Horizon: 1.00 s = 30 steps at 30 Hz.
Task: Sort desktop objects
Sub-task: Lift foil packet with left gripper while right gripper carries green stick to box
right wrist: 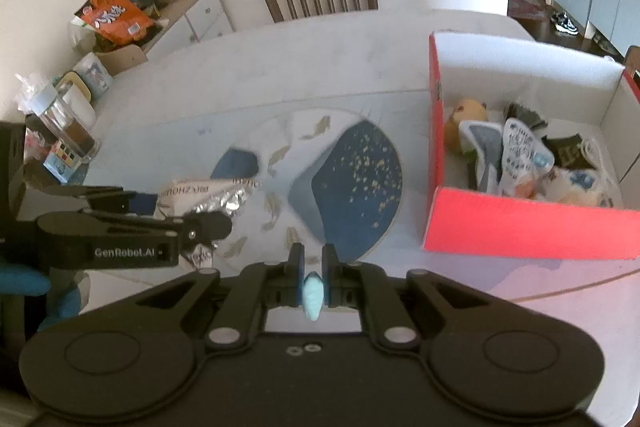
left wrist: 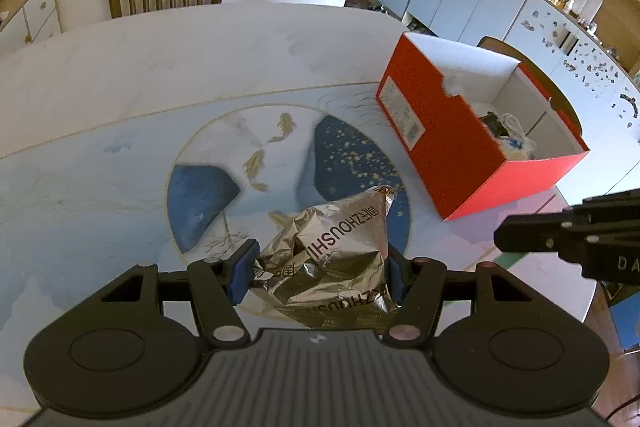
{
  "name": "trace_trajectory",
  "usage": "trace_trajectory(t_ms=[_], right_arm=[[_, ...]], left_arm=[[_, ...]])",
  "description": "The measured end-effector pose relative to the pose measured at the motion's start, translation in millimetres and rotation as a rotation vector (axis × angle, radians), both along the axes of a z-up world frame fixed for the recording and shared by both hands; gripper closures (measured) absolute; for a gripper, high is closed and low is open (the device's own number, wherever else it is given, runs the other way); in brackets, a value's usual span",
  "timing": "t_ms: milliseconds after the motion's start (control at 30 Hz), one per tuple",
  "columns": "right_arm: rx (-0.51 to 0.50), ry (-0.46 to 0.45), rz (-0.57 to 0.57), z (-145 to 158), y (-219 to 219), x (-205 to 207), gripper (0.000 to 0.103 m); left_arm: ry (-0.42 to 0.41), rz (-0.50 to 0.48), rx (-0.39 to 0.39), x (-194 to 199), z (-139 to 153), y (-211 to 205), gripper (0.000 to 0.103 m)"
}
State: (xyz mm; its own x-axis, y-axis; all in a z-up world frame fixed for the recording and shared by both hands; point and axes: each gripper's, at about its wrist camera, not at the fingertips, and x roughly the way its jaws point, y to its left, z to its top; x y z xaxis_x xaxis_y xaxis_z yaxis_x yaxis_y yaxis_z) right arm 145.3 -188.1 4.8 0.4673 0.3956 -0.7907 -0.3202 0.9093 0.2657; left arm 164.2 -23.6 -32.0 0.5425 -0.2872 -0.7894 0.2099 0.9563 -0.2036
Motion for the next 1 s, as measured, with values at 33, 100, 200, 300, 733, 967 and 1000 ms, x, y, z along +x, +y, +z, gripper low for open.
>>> trace_trajectory(t_ms=[33, 100, 200, 300, 733, 967, 1000], right_arm=[[0.003, -0.005, 0.001, 2, -2, 1, 0.095], [0.009, -0.016, 0.004, 8, -7, 3, 0.095], [0.013, -0.036, 0.007, 17, -14, 7, 0.095], [0.013, -0.062, 0.008, 26, -24, 12, 0.095], [0.021, -0.155, 0.005, 55, -74, 39, 0.095], [0.016, -0.182, 0.0, 66, -106, 59, 0.095], [0.014, -0.187, -0.001, 67, -111, 61, 0.095]], left_arm=[[-0.002, 0.0, -0.002, 0, 3, -2, 0.041], [-0.005, -0.004, -0.007, -1, 9, -6, 0.041], [-0.02, -0.012, -0.008, -1, 20, -14, 0.041], [-0.041, -0.019, -0.012, 1, 31, -23, 0.041], [-0.085, -0.037, -0.029, 19, 63, -74, 0.041], [-0.119, -0.048, -0.016, 32, 78, -107, 0.041], [-0.123, -0.051, -0.015, 33, 80, -110, 0.041]])
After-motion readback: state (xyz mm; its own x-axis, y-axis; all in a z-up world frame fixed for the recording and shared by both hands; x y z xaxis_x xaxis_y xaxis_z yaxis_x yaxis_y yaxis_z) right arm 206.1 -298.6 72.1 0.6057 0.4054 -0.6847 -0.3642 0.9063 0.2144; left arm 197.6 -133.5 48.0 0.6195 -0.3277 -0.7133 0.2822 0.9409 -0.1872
